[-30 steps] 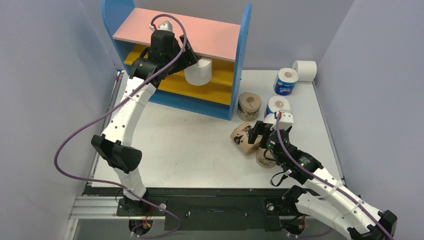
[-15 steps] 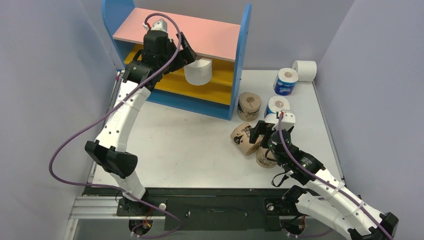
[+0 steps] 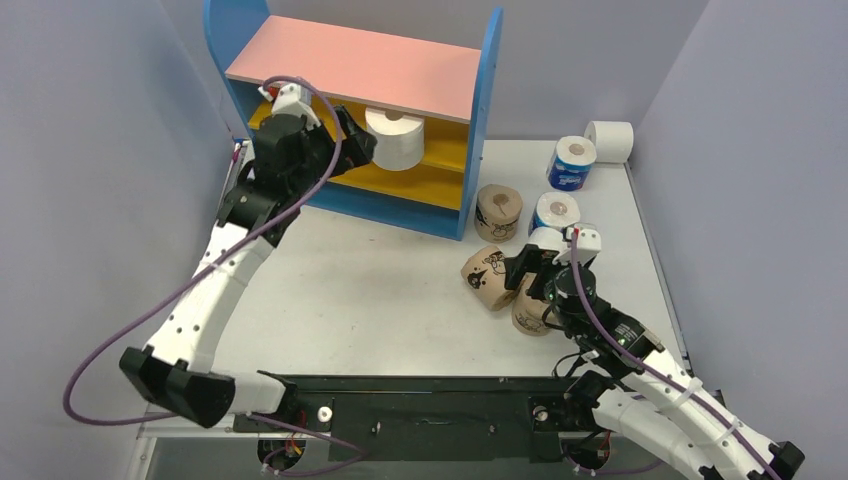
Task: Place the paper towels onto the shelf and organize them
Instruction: Place the paper towel on the shelf, then pick up the paper towel from the center of the board.
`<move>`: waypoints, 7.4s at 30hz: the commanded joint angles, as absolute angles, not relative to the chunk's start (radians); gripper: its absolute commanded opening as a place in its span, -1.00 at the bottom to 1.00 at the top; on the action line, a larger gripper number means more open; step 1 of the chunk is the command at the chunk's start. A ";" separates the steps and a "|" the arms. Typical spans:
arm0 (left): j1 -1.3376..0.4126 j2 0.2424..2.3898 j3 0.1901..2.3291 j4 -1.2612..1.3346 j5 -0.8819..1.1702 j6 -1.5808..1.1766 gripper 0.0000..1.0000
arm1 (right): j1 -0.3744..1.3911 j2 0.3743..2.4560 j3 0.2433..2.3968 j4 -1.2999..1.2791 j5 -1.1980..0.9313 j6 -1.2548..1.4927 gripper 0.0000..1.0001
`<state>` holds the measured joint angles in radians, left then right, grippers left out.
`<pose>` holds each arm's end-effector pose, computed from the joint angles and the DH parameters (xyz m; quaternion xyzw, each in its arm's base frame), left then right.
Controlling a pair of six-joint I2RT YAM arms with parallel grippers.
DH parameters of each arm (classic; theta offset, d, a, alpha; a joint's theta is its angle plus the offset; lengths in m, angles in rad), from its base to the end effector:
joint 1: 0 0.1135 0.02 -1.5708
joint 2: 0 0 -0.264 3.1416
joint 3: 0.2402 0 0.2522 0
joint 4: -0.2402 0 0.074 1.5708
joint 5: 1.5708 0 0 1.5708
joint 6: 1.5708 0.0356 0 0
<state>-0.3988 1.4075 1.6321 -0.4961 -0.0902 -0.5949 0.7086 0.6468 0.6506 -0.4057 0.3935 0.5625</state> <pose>0.2850 -0.1166 0.4577 -0.1050 0.7890 -0.2565 0.5483 0.1246 0.0888 0.2917 0.0479 0.8236 0.1900 0.5322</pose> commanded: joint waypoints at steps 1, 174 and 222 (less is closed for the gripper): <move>-0.382 1.230 1.440 -0.194 -0.064 -0.492 0.93 | 0.718 0.592 0.645 -0.376 0.371 0.533 0.74; -0.489 0.753 0.749 -0.218 -0.371 -0.847 0.93 | 0.733 1.119 0.782 0.286 0.577 0.405 0.72; -0.485 0.805 0.317 0.075 0.098 -1.106 0.93 | 0.376 0.646 0.628 -0.767 0.465 0.881 0.44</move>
<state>-0.4774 0.8009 0.3241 -0.0452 0.0818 -1.0897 0.3695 0.6735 0.6014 -0.6846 0.4202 0.8253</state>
